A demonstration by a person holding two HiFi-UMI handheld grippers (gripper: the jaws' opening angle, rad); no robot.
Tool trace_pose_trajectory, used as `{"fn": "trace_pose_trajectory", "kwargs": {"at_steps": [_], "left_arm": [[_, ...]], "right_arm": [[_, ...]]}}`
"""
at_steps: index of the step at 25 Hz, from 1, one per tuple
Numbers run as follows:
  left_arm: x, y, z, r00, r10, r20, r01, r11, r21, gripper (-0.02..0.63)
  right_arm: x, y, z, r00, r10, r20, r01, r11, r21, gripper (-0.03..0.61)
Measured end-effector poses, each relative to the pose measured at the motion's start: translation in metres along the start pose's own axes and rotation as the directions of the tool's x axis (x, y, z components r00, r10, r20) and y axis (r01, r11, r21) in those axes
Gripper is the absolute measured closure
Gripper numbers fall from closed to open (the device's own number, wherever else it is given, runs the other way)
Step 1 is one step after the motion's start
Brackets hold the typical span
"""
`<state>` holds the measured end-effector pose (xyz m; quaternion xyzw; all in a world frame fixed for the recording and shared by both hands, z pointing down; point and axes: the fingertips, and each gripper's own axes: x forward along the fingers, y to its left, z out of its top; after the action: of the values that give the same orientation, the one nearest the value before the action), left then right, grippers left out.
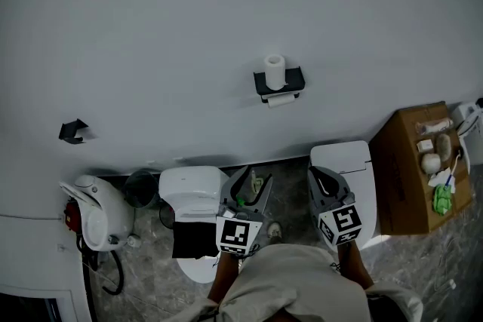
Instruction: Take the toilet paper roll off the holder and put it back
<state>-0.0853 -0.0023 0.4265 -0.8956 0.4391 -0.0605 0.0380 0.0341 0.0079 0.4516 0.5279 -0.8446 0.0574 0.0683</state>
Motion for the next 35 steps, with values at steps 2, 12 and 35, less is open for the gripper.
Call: {"fn": "trace_pose_trajectory", "kwargs": {"at_steps": [2, 12, 35], "left_arm": [[0.005, 0.008, -0.002, 1.0, -0.01, 0.007, 0.01, 1.0, -0.005, 0.403], [0.032, 0.043, -0.007, 0.997, -0.075, 0.035, 0.075, 0.997, -0.018, 0.403], [0.056, 0.082, -0.021, 0.997, -0.07, 0.024, 0.07, 0.997, -0.039, 0.403]], "right_arm": [[0.008, 0.0, 0.0, 1.0, -0.012, -0.006, 0.012, 1.0, -0.001, 0.581], [0.041, -0.001, 0.003, 0.996, -0.081, -0.021, 0.081, 0.997, -0.001, 0.581], [0.088, -0.001, 0.007, 0.997, -0.069, -0.028, 0.069, 0.997, -0.017, 0.581]]}}
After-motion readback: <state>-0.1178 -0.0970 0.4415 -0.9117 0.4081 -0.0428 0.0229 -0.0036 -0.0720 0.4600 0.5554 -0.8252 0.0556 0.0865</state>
